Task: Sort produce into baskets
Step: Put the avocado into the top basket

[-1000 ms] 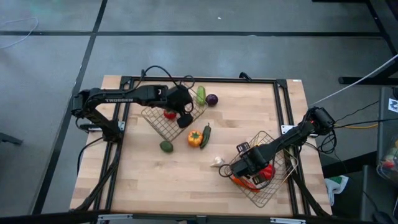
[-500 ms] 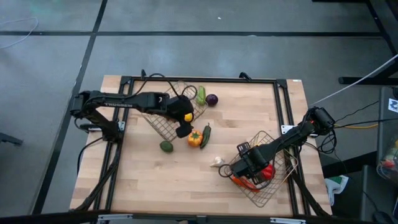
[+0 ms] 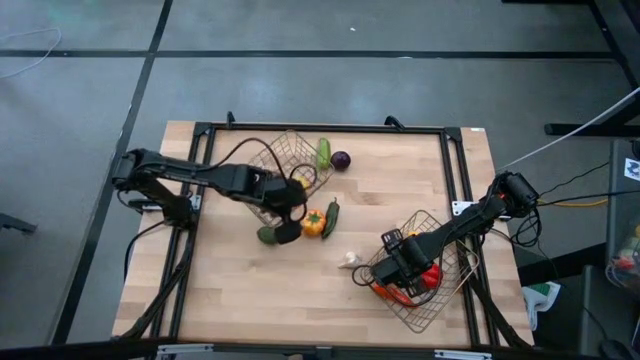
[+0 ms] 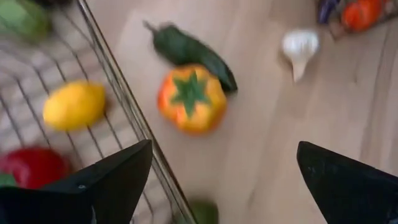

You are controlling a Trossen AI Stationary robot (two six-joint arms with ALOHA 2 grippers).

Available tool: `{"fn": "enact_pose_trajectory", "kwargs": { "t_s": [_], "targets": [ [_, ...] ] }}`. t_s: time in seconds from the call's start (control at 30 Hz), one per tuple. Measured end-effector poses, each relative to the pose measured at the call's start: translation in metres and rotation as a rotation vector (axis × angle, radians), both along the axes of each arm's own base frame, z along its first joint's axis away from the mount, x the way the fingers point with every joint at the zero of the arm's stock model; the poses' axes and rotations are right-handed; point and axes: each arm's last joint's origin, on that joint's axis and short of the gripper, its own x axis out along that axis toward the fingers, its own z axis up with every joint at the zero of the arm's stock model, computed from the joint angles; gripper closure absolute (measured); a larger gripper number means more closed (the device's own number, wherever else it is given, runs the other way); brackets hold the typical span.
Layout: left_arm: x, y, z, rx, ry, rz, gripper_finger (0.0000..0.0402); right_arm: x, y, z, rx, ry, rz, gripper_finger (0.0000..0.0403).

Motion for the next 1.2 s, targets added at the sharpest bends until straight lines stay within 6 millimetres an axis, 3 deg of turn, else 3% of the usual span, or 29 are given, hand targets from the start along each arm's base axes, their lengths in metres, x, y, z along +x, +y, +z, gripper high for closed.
{"fn": "enact_pose_trajectory", "kwargs": {
  "t_s": [0.27, 0.53, 0.87, 1.2],
  "targets": [
    [-0.027, -0.038, 0.002, -0.024, 0.204, 0.031, 0.0009, 0.000, 0.000, 0.000, 0.000, 0.002, 0.000, 0.0116],
    [-0.048, -0.065, -0.015, 0.150, 0.267, 0.078, 0.0009, 0.000, 0.000, 0.000, 0.001, 0.003, 0.000, 0.0116],
    [-0.071, -0.076, -0.064, 0.245, 0.332, 0.135, 0.0009, 0.000, 0.000, 0.000, 0.002, 0.003, 0.000, 0.0116],
    [-0.079, -0.077, -0.100, 0.326, 0.251, 0.118, 0.0009, 0.000, 0.000, 0.000, 0.003, 0.001, 0.000, 0.0116]
  ]
}}
